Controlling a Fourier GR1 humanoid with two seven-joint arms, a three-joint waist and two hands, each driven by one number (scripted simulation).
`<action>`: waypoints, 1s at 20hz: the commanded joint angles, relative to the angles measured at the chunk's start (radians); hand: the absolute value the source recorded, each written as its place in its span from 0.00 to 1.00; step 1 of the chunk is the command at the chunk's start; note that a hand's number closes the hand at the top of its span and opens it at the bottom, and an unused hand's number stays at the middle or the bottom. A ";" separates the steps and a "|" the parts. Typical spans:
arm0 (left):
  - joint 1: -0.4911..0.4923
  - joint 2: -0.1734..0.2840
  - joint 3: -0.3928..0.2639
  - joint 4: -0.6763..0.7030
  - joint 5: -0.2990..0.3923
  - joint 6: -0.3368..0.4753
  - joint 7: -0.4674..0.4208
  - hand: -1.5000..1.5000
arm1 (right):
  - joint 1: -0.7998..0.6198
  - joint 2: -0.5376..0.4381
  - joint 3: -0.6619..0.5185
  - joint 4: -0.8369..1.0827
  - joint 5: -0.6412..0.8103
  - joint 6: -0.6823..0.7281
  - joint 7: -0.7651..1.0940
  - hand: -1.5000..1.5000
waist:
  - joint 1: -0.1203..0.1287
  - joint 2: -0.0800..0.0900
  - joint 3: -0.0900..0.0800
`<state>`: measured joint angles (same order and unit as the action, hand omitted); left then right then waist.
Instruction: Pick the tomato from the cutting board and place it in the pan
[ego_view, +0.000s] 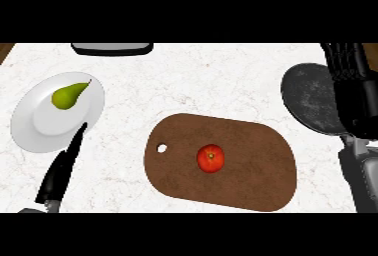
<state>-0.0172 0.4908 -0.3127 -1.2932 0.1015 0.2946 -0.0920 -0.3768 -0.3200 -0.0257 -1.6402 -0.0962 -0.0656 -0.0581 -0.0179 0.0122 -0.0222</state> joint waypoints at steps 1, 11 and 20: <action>-0.028 -0.063 0.030 0.006 0.056 -0.021 0.050 0.50 | 0.039 0.054 0.037 -0.015 0.020 -0.034 0.047 1.00 | 0.015 -0.012 0.022; 0.090 -0.262 0.132 -0.065 0.292 0.056 0.088 0.50 | 0.390 0.237 0.351 -0.113 0.456 -0.410 0.083 0.00 | -0.035 -0.037 0.014; 0.110 -0.244 0.157 -0.119 0.326 0.028 0.122 0.50 | 0.644 0.319 0.611 -0.173 1.019 -0.672 0.344 0.00 | -0.010 -0.022 0.016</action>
<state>0.0629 0.2634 -0.1410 -1.4177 0.3877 0.3538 -0.0184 0.1920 -0.0216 0.5078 -1.7779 0.7046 -0.6617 0.1551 -0.0374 -0.0204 0.0031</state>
